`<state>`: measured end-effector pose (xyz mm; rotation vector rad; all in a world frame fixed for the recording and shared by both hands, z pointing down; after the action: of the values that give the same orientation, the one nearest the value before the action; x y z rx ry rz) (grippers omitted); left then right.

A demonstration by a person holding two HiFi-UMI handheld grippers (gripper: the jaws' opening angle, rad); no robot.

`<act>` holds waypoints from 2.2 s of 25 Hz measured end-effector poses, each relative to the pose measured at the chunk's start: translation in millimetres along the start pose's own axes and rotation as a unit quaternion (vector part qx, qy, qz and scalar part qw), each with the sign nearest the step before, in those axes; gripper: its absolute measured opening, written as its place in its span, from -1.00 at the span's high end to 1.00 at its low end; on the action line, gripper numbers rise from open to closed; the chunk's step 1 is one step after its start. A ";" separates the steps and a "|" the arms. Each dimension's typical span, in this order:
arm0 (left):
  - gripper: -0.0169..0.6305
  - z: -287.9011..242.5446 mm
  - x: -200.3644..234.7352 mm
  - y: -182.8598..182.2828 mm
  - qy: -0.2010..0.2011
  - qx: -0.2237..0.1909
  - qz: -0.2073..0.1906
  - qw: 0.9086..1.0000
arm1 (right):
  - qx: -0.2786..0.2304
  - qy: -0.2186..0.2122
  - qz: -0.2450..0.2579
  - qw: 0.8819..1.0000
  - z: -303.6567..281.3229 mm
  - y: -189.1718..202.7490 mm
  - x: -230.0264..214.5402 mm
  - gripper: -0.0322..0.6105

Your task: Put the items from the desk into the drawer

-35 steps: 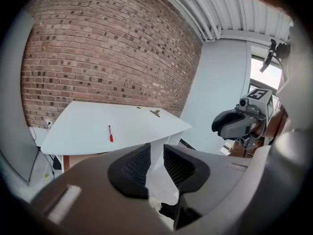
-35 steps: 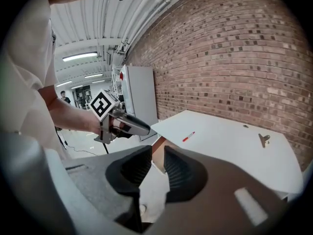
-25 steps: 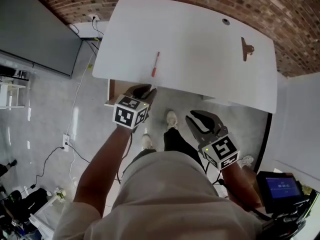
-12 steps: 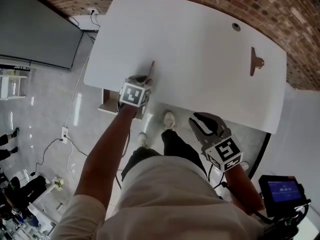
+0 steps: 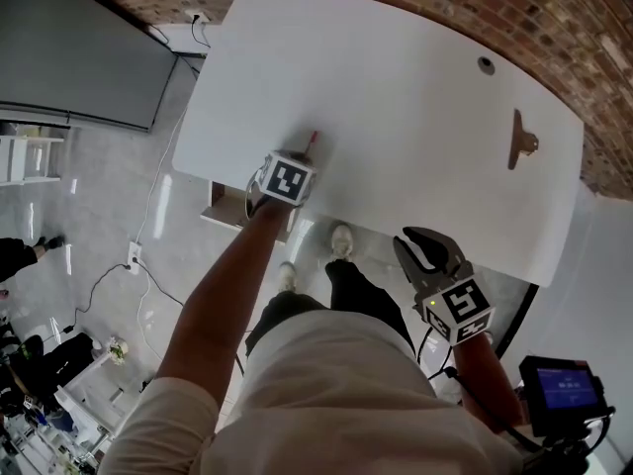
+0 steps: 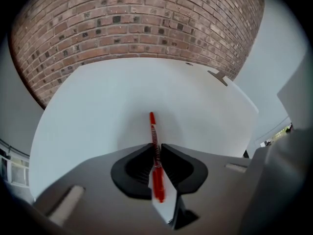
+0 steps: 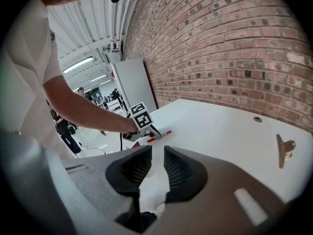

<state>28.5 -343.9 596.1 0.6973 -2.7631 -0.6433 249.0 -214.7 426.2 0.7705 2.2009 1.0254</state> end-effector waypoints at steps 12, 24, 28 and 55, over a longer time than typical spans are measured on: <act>0.80 28.3 3.2 11.5 0.027 -0.040 0.036 0.998 | 0.004 -0.013 0.009 1.000 -21.0 -14.3 14.6 0.69; 0.80 108.7 39.3 90.1 0.038 -0.112 0.046 0.992 | 0.013 -0.032 0.034 0.999 -58.4 -20.6 117.7 0.69; 0.80 130.0 56.6 127.4 0.037 -0.120 0.049 0.991 | 0.019 -0.034 0.043 0.998 -71.3 -17.7 160.4 0.69; 0.80 -71.9 126.1 235.8 0.057 -0.087 0.093 0.990 | 0.109 0.077 -0.016 0.991 -62.1 111.0 194.7 0.69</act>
<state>-151.9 -245.3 781.7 0.4184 -2.5879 -0.7676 104.4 -47.2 497.9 0.7712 2.4804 0.8625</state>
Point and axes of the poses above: the fingertips, and each gripper's own axes: z backward along the fingers, x to its left, y out of its underside, the point moved 4 cm from there along z, backward along the fingers, and after that the axes turned 4 degrees about -x, right-handed, at the moved point
